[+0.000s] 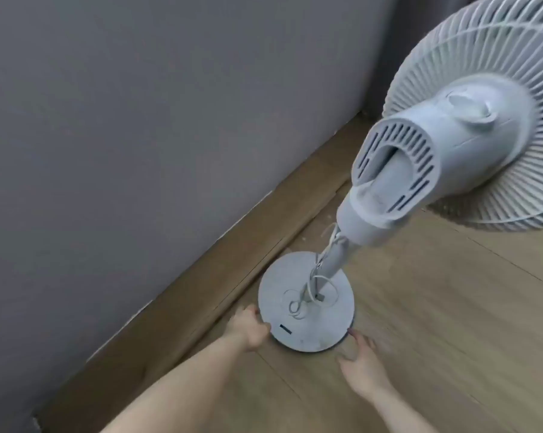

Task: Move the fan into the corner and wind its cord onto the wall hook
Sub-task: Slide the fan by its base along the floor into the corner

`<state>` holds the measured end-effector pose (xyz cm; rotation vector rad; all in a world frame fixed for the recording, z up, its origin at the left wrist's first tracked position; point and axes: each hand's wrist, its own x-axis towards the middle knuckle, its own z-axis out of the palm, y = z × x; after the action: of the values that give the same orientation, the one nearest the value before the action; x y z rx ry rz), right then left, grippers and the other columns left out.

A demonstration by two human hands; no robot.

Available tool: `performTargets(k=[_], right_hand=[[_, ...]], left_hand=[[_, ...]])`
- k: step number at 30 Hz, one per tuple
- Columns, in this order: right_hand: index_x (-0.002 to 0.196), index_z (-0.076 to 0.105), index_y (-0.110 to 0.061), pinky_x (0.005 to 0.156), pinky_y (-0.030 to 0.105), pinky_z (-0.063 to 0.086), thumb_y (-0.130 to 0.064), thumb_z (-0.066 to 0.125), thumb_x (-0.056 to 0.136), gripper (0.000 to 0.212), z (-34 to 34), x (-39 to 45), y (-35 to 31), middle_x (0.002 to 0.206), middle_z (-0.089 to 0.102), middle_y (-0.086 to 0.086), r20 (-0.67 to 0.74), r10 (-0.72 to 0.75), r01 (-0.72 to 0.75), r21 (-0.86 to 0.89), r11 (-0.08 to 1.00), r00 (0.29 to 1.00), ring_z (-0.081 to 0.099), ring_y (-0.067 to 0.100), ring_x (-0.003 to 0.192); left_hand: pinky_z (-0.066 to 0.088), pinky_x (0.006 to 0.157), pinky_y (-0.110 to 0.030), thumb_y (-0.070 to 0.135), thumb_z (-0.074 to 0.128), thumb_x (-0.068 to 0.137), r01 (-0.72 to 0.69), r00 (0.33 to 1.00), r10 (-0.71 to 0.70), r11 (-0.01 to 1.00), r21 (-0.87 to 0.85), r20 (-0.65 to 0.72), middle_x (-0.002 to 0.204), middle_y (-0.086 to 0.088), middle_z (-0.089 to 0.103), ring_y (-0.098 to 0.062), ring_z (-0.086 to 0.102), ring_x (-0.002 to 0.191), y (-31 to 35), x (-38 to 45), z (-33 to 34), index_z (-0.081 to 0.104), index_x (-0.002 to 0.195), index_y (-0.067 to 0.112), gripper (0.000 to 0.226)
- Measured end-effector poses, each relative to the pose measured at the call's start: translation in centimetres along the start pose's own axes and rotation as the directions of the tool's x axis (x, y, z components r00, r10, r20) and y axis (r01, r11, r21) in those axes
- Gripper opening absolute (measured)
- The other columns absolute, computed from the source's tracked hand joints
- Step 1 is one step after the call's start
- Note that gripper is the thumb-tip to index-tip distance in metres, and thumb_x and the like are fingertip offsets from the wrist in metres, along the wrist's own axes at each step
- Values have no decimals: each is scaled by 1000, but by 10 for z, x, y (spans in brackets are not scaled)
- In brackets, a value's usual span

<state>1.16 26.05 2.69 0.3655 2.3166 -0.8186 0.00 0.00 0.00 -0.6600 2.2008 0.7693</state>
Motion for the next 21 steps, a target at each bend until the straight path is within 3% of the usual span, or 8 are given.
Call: performTargets(k=[4, 7, 11, 13, 18, 21], right_hand=[[155, 33, -18, 110, 33, 34, -25, 63, 94, 68, 34, 64, 22, 157, 33, 7, 6, -11, 11, 3, 1000, 1000, 43, 25, 139], [156, 30, -18, 109, 32, 37, -26, 62, 94, 69, 54, 111, 40, 157, 32, 6, -21, -26, 25, -30, 999, 999, 44, 24, 138], [158, 27, -15, 114, 33, 32, -27, 62, 94, 74, 65, 165, 59, 160, 28, 7, -69, -29, 26, -46, 999, 997, 34, 23, 146], [158, 25, -14, 111, 35, 35, -27, 63, 93, 76, 71, 184, 65, 157, 32, 8, -109, -15, 10, -45, 999, 994, 38, 25, 143], [148, 36, -21, 99, 36, 46, -40, 64, 81, 74, 87, 219, 82, 143, 50, 3, -163, 24, -7, 103, 995, 986, 53, 26, 127], [141, 48, -20, 95, 35, 48, -32, 67, 85, 60, 93, 225, 82, 134, 61, -1, -204, 83, -26, 268, 963, 975, 59, 25, 121]], left_hand=[[42, 97, -31, 44, 57, 92, 18, 998, -21, 998, -68, -51, 147, -4, 42, -24, 50, 130, -18, 68, 30, 41, 145, 20, 60], [44, 102, -35, 45, 53, 95, -4, 994, -3, 998, -60, -110, 149, -6, 40, -27, 50, 131, -29, 115, 56, 35, 149, 18, 63], [44, 104, -38, 54, 50, 95, -84, 984, 77, 996, -38, -161, 151, -7, 38, -27, 48, 133, -30, 171, 79, 32, 152, 21, 68], [43, 106, -41, 57, 46, 95, -139, 975, 138, 990, 6, -173, 152, -7, 36, -28, 45, 136, -26, 195, 83, 29, 153, 22, 70], [37, 110, -45, 61, 40, 95, -138, 964, 150, 988, 66, -221, 146, -13, 45, -34, 43, 132, -16, 241, 88, 34, 147, 10, 73], [38, 107, -44, 58, 42, 94, -104, 948, 110, 994, 35, -298, 142, -12, 48, -34, 46, 129, -10, 247, 92, 42, 137, 10, 65]])
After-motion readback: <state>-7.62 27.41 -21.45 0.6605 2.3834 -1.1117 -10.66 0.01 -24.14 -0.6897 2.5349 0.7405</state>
